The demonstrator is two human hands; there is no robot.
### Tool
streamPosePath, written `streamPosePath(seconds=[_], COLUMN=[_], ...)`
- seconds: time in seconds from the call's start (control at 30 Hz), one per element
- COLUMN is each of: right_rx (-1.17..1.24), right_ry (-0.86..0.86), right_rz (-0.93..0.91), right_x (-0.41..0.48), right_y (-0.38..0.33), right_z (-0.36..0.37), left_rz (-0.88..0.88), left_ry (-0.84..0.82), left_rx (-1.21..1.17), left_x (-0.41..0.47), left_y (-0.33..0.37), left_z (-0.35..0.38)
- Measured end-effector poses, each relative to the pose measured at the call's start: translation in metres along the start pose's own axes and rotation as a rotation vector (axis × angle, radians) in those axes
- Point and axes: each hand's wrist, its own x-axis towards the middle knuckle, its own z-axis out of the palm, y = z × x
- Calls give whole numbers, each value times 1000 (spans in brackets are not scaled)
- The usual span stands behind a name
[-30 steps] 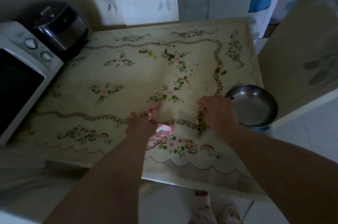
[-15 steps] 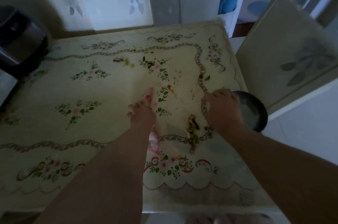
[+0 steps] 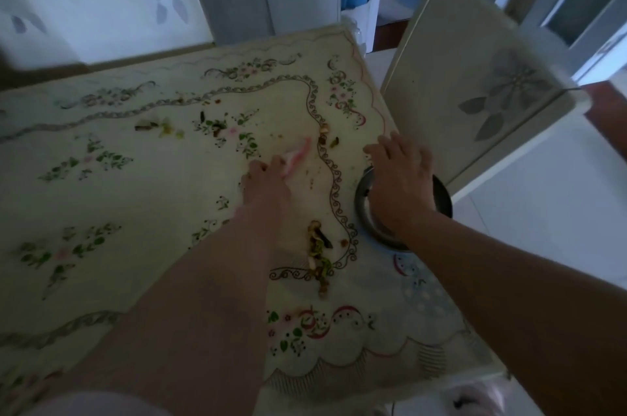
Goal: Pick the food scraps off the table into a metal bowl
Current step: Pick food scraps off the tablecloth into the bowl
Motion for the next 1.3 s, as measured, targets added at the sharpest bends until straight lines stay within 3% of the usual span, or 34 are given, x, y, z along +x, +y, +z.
streamPosePath(seconds=[0.13,0.23,0.37,0.6,0.87,0.93,1.03,1.07,1.13,1.17,1.27,1.3], right_rx=[-74,-93,25,220,202,239,279,286,306,318,334,343], right_ry=[-56,-60,-175,-275,-366,-323,-314,-317,-334,-340,-360,-362], right_rz=[142,188,334,486,332,341,328,317,312,313,299,309], right_x=[1,-5,-9,-17,-45,-48,-47,-48,-47,-47,-49,-50], right_y=[12,24,35,62,83,89,97,99,99,98,94,92], right_z=[-1,1,2,5,1,-4,-10,-12,-14,-14,-7,-4], left_rz=[78,232,270,46,-168,-181,-328,-366,-395,-398,-414,-451], left_ry=[-28,-65,-130,-161,-226,-127,161,256,329,260,-162,-232], left_rx=[-165,-202,-257,-585,-693,-787,-1294,-1328,-1100,-887,-128,-48], left_x=[7,1,-23,-72,-133,-148,-158,-158,-154,-153,-167,-171], left_y=[1,11,26,23,27,31,29,21,-2,-13,-36,-41], left_z=[6,10,19,33,24,12,-12,-14,-15,-14,2,6])
